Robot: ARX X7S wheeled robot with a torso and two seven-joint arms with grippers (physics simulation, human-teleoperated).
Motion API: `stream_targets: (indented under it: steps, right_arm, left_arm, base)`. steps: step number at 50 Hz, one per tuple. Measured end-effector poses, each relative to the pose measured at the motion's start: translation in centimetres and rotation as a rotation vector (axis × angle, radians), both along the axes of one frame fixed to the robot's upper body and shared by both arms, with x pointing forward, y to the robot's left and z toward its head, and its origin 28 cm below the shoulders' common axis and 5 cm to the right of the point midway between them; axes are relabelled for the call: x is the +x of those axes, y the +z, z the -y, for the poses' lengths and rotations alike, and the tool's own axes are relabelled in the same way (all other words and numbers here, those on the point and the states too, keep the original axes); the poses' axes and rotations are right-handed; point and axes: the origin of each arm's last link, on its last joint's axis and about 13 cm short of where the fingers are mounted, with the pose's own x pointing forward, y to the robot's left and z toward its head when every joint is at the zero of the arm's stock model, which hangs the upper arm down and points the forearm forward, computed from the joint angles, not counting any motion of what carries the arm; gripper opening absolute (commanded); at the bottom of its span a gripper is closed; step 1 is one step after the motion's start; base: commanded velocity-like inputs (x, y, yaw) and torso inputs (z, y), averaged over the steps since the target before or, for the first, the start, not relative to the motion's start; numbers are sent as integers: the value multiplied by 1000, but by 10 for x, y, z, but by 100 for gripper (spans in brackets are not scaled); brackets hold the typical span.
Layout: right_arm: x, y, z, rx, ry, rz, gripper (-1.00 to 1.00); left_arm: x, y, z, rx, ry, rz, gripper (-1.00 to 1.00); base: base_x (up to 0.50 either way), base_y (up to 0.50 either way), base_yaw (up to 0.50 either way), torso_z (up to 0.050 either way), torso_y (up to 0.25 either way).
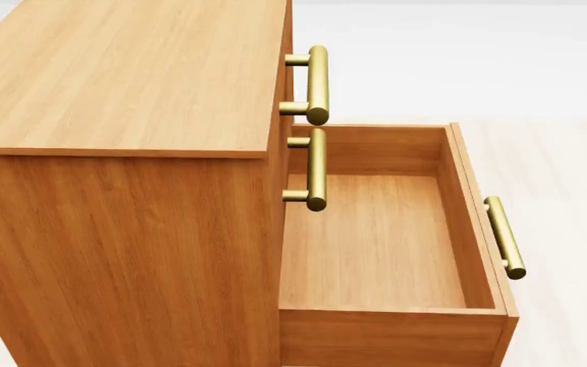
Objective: Put the bowl in the bottom drawer of the cabinet and close it.
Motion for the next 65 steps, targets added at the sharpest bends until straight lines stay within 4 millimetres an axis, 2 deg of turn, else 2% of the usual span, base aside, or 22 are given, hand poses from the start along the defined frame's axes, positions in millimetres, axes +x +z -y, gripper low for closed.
stream_targets:
  steps: [14,36,65]
  right_arm:
    - [22,10,-13,-5,87,-22,-100]
    - [54,4,-37,24,216,-97,-100]
    - [61,-2,-61,85,330,-206,-100]
  left_arm:
    - [0,0,0,-7,-1,-2,100]
    - [-2,0,-1,-11,-3,2,100]
    - [-2,0,-1,-10,-5,6,100]
  base:
    - [0,0,0,0,1]
    - [0,0,0,0,0]
    - [0,0,0,0,0]
